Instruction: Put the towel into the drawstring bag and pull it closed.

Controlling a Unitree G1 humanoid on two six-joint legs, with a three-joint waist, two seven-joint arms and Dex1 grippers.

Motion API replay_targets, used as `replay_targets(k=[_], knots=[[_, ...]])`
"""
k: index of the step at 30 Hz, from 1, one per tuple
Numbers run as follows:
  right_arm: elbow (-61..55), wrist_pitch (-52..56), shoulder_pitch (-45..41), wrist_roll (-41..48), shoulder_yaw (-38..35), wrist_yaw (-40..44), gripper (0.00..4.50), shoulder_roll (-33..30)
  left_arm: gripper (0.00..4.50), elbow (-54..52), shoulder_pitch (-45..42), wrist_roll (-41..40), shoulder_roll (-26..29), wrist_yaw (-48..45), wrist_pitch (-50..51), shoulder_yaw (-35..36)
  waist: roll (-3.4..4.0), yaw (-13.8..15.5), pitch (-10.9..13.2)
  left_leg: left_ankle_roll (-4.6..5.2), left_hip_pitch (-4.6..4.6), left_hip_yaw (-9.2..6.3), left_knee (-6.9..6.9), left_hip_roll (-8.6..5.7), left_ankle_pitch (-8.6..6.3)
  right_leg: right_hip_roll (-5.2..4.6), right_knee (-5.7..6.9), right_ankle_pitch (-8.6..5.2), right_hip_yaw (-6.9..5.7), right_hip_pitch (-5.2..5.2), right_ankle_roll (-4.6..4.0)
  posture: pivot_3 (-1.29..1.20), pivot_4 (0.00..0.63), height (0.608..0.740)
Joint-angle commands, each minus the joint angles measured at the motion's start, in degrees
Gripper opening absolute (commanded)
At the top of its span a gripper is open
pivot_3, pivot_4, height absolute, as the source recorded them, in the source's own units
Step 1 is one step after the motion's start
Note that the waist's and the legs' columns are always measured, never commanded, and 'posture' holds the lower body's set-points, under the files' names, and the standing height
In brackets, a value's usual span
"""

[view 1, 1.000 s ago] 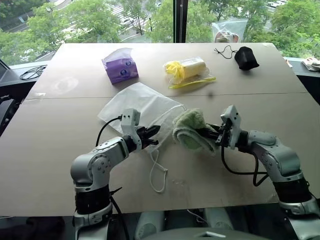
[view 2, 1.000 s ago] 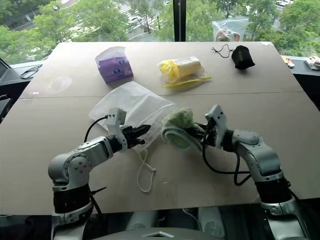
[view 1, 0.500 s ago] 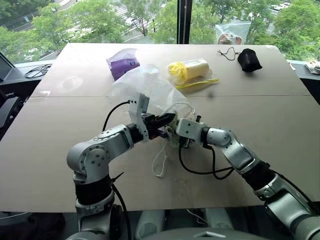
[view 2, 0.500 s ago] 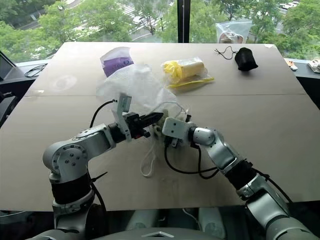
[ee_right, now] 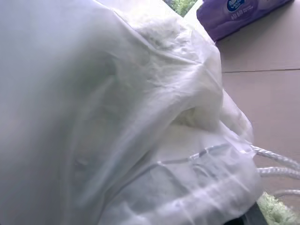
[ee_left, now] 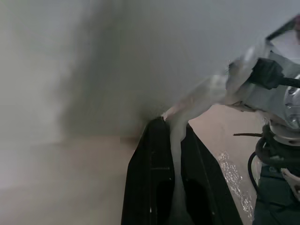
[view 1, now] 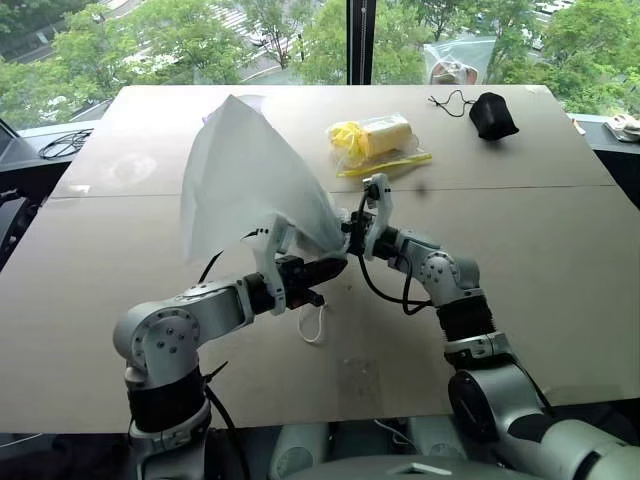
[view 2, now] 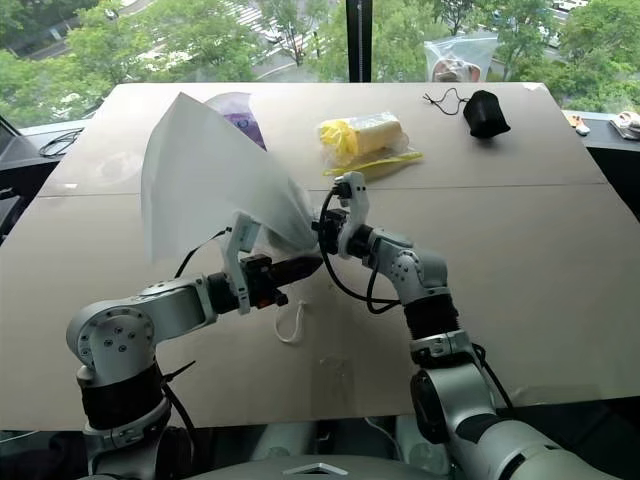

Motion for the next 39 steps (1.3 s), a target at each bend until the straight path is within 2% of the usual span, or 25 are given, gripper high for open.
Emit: replay_targets(k=[1,4,7,12,17,20,22,24,27,28,33,39], knots=[[-4.6,-2.3,0.5,-0.5,1.4,1.9,1.96,0.0,0.0,1.1,-2.7,-4.2,-1.8,2.0,0.6,3.5,-0.01,0.1,0.1,0.0,-0.08,0.01,0.0,-0.04,0.0,-0.04,0.0,0.0,0.02,-0.07,0.01,0.0,0.15,0.74],[-10.4,-3.2,4.1,-5.1,4.2,0.5,3.28,-5.5,0.0,2.8,-3.7,-6.9,-0.9,3.2,1.5,7.2,-0.01,0.0,0.1,-0.05,-0.14,0.03,0.0,-0.1,0.03,-0.09,-0.04,0.0,0.04,-0.1,0.03,0.0,0.15,0.74],[-18.9,-2.5,8.8,-6.9,5.3,0.5,3.28,-11.9,0.0,4.3,-3.9,-9.4,3.2,2.7,2.4,9.4,-0.02,-0.1,0.1,-0.09,-0.13,0.02,-0.04,-0.1,0.05,-0.08,-0.06,-0.01,0.03,-0.1,0.05,0.0,0.15,0.74],[-25.6,-4.9,12.7,-11.6,9.6,0.0,3.28,-17.8,0.0,7.2,-4.1,-10.0,8.3,2.3,1.7,10.2,0.0,-0.4,0.1,-0.09,-0.07,0.05,-0.21,-0.07,0.05,-0.03,-0.03,-0.02,0.08,-0.18,0.04,0.0,0.15,0.74],[-27.9,-5.6,12.6,-15.4,14.7,-0.4,3.28,-18.4,0.0,9.8,-6.4,-8.2,10.4,1.4,-0.6,8.6,-0.01,-0.2,0.1,-0.12,-0.05,0.09,-0.25,-0.04,0.07,0.01,-0.01,-0.02,0.12,-0.21,0.04,0.0,0.15,0.74],[-22.9,-7.1,11.0,-19.4,18.4,-2.0,3.28,-16.9,0.0,9.9,-5.9,-7.8,11.2,0.9,-1.5,6.9,-0.02,-0.2,0.1,-0.19,-0.05,0.1,-0.24,-0.06,0.11,-0.02,-0.05,-0.02,0.14,-0.2,0.04,0.0,0.15,0.74],[-18.9,-8.9,9.9,-20.4,19.5,-2.2,2.67,-14.9,0.0,9.4,-5.2,-7.3,11.7,0.4,-2.2,5.4,-0.06,-0.3,0.0,-0.26,-0.05,0.13,-0.24,-0.09,0.16,-0.05,-0.06,-0.02,0.16,-0.2,0.05,0.0,0.15,0.74],[-15.7,-10.2,8.9,-20.1,19.4,-1.7,1.74,-12.5,0.0,8.7,-4.4,-7.9,12.1,0.2,-2.2,4.7,-0.07,-0.5,0.0,-0.27,-0.01,0.13,-0.28,-0.07,0.16,-0.02,-0.03,-0.02,0.18,-0.21,0.04,0.0,0.15,0.74],[-10.2,-10.4,6.4,-12.1,13.3,0.9,0.27,-4.6,0.0,7.9,-2.4,-9.4,12.8,-0.1,-1.2,4.5,-0.08,-0.8,0.0,-0.35,0.05,0.13,-0.37,0.0,0.2,0.03,0.0,-0.01,0.2,-0.22,0.02,0.0,0.15,0.74],[-8.6,-10.0,5.4,-9.5,11.0,1.7,0.02,-2.3,0.0,7.4,-1.7,-9.9,13.1,-0.2,-0.9,4.6,-0.08,-0.8,0.1,-0.37,0.04,0.12,-0.38,0.03,0.22,0.06,0.0,-0.01,0.19,-0.23,0.02,0.0,0.15,0.74],[2.6,-8.3,-2.3,0.8,2.2,6.9,0.02,5.7,0.0,4.6,1.2,-15.3,15.0,-0.3,1.1,5.2,-0.08,0.0,0.1,-0.36,-0.03,0.09,-0.39,-0.04,0.21,-0.08,-0.09,0.0,0.14,-0.25,0.01,0.0,0.15,0.74],[11.7,-3.5,-10.3,12.6,-5.8,7.8,0.02,11.1,0.0,0.8,4.8,-29.8,15.3,3.4,0.2,2.2,-0.08,-0.4,0.1,-0.15,-0.04,0.09,-0.42,-0.1,0.09,-0.19,-0.1,0.0,0.15,-0.25,0.01,0.0,0.15,0.74]])
